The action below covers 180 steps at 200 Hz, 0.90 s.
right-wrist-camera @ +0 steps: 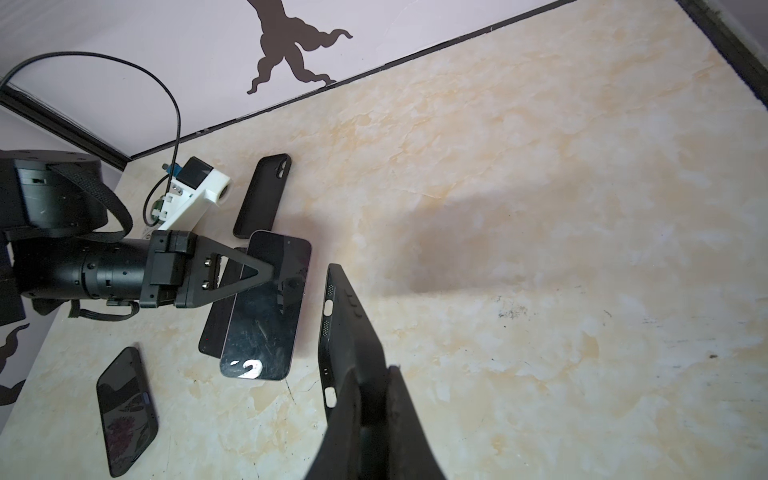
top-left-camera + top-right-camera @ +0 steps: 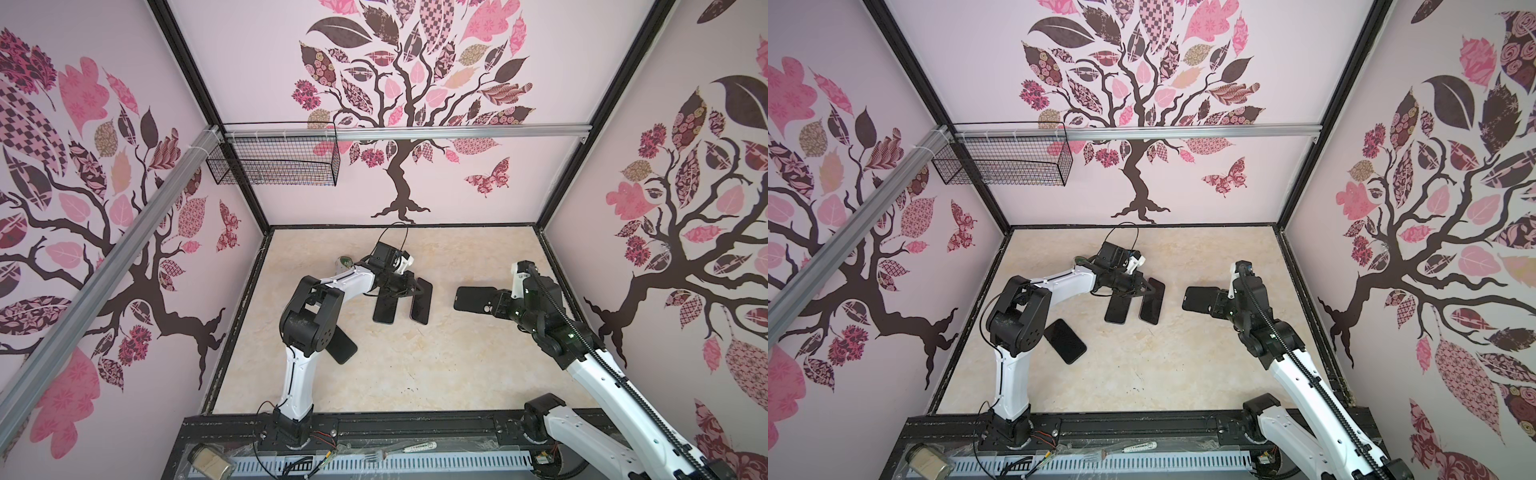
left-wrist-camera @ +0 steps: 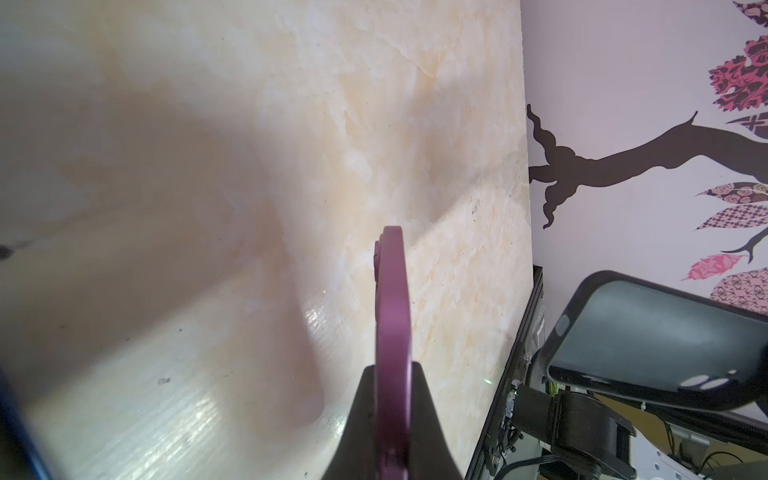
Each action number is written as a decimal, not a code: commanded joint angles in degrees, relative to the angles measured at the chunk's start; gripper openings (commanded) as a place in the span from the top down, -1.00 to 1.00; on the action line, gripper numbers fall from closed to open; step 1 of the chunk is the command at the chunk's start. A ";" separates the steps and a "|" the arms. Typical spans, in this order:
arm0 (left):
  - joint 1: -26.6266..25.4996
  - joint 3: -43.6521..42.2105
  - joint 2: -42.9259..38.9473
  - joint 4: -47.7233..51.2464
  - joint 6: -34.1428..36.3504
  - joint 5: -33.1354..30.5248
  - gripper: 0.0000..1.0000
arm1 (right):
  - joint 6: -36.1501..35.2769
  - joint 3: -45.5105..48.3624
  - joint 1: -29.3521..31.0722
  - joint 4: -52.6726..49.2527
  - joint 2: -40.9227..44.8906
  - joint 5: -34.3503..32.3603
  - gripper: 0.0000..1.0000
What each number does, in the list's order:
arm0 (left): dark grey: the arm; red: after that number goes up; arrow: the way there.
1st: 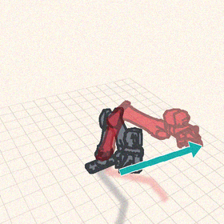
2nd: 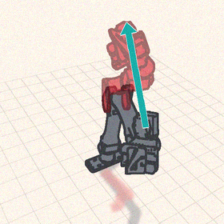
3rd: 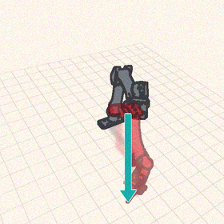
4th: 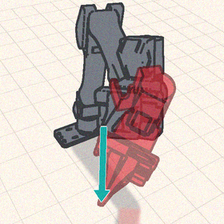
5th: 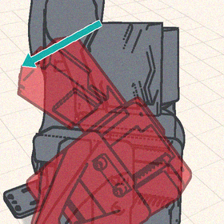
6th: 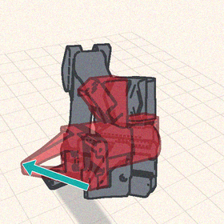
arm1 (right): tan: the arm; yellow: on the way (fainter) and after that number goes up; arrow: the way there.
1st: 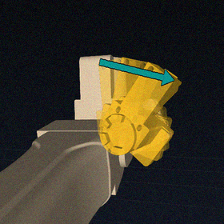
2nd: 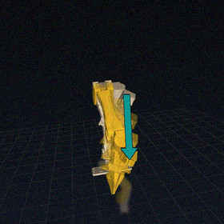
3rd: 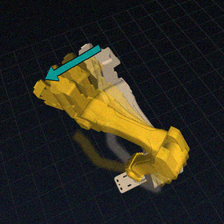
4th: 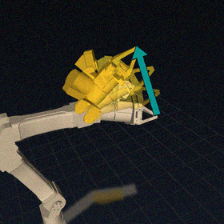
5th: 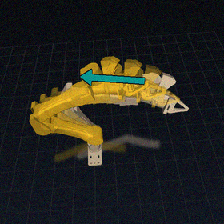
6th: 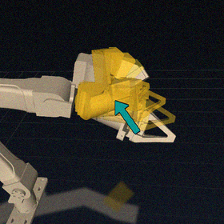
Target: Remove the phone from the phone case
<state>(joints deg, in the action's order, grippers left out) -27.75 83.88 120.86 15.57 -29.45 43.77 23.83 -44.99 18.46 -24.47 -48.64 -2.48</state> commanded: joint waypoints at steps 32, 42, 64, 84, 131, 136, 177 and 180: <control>0.06 3.88 3.67 -0.85 -2.98 1.45 1.00 | 1.78 -1.91 -0.09 0.29 -0.58 1.76 1.00; 0.06 4.04 4.19 -0.63 -2.98 1.41 1.00 | 1.80 -1.60 -0.09 0.64 -0.87 2.02 1.00; 0.11 4.18 4.81 -0.55 -3.07 0.85 1.00 | 1.46 -1.95 -0.08 0.70 -3.38 3.66 1.00; 0.06 3.96 4.85 -0.45 -2.98 0.03 1.00 | 0.46 -2.53 -0.09 1.12 -6.84 6.54 1.00; 0.11 4.22 5.16 -0.19 -2.88 -1.57 1.00 | 1.83 -0.64 -0.18 8.88 -15.02 6.67 1.00; 0.12 4.28 5.26 -0.13 -2.81 -1.58 1.00 | 2.19 -0.31 -0.17 9.92 -15.66 6.70 1.00; 0.15 4.52 6.03 0.03 -2.84 -1.89 1.00 | 2.36 0.31 -0.18 15.24 -21.44 7.45 1.00; 0.17 4.54 6.05 0.04 -2.81 -1.93 1.00 | 2.30 0.33 -0.18 15.42 -21.82 7.63 1.00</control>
<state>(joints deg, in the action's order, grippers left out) -27.73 85.93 125.73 16.25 -32.64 42.24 25.74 -44.38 18.44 -13.02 -67.07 3.84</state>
